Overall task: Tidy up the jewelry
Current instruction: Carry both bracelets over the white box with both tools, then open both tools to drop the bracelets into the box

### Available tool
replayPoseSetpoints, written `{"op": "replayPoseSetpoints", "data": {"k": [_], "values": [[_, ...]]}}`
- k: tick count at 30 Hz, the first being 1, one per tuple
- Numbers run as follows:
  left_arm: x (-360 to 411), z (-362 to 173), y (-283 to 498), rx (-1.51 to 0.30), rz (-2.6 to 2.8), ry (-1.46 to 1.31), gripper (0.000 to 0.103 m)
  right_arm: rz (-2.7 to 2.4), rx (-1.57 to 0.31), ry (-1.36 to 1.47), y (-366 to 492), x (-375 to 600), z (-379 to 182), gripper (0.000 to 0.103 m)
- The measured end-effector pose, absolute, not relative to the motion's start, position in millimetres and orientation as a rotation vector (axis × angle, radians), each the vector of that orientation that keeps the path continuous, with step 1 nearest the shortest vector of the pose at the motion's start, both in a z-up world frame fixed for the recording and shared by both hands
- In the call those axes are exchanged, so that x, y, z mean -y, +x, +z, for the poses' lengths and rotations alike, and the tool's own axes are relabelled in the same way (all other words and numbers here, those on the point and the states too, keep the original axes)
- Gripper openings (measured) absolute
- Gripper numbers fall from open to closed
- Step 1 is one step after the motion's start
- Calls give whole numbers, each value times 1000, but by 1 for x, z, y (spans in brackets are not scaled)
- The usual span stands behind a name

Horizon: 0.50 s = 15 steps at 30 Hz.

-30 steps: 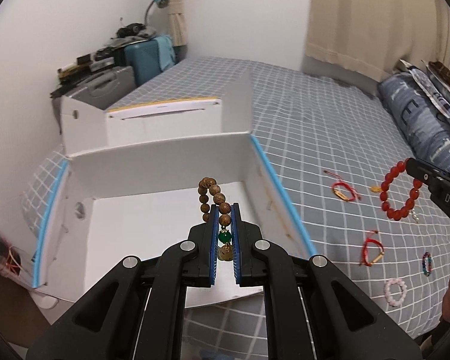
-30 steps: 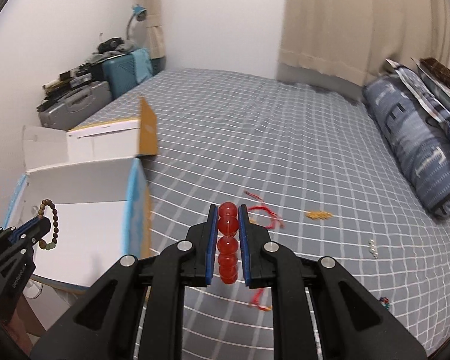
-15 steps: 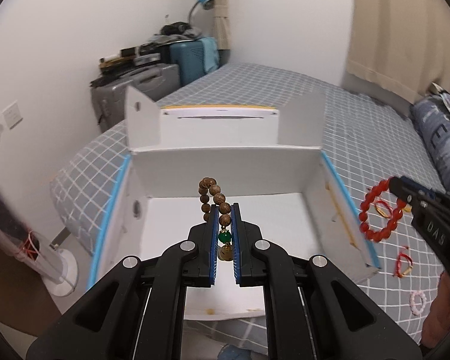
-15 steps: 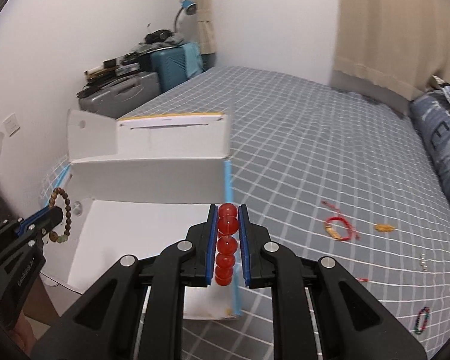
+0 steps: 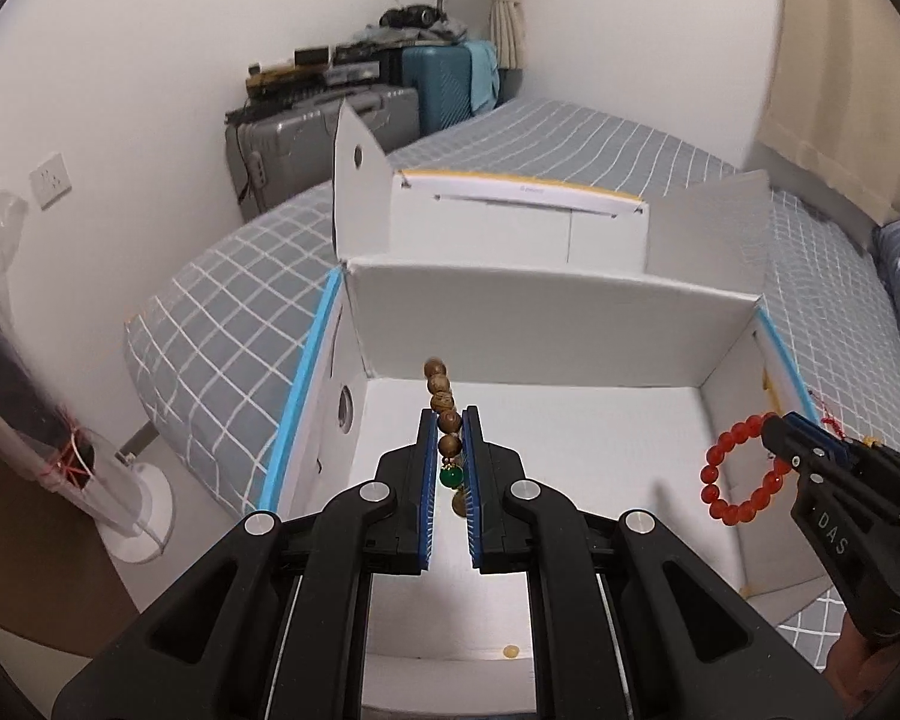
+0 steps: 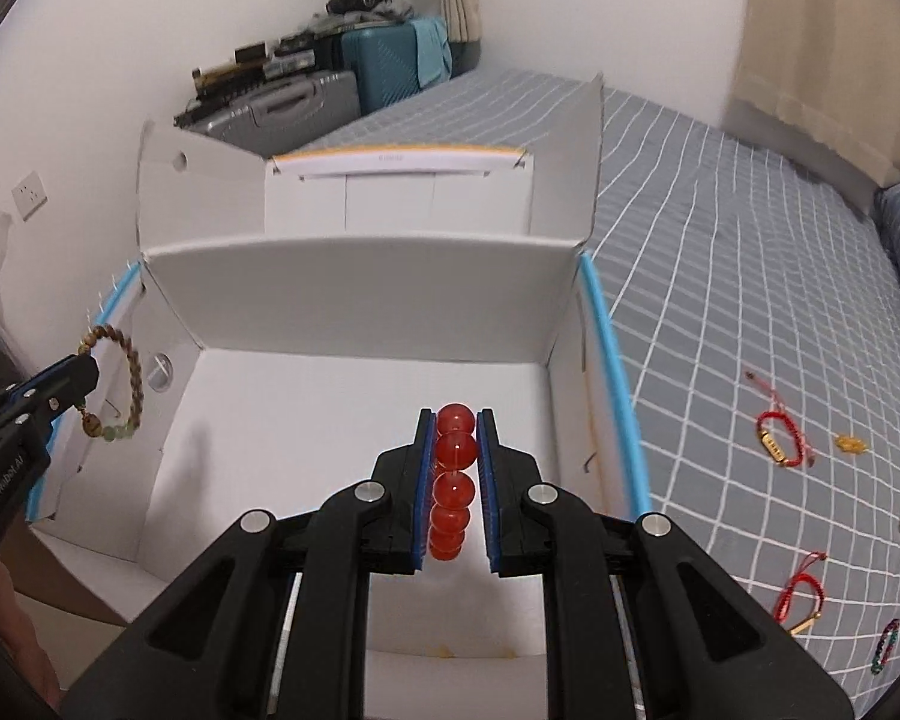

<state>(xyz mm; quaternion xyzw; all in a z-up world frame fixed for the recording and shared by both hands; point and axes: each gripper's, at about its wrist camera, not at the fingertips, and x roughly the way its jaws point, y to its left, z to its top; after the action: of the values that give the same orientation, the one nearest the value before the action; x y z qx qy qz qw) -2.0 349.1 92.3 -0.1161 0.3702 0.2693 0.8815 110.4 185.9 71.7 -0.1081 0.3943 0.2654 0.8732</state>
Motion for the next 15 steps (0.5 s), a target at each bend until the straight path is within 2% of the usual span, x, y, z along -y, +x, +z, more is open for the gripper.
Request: {"op": "replayPoseSetpoints", "data": {"k": [15], "values": [[-364, 58, 13, -863, 532, -286, 8, 534, -916, -257, 126, -203, 35, 13]]}}
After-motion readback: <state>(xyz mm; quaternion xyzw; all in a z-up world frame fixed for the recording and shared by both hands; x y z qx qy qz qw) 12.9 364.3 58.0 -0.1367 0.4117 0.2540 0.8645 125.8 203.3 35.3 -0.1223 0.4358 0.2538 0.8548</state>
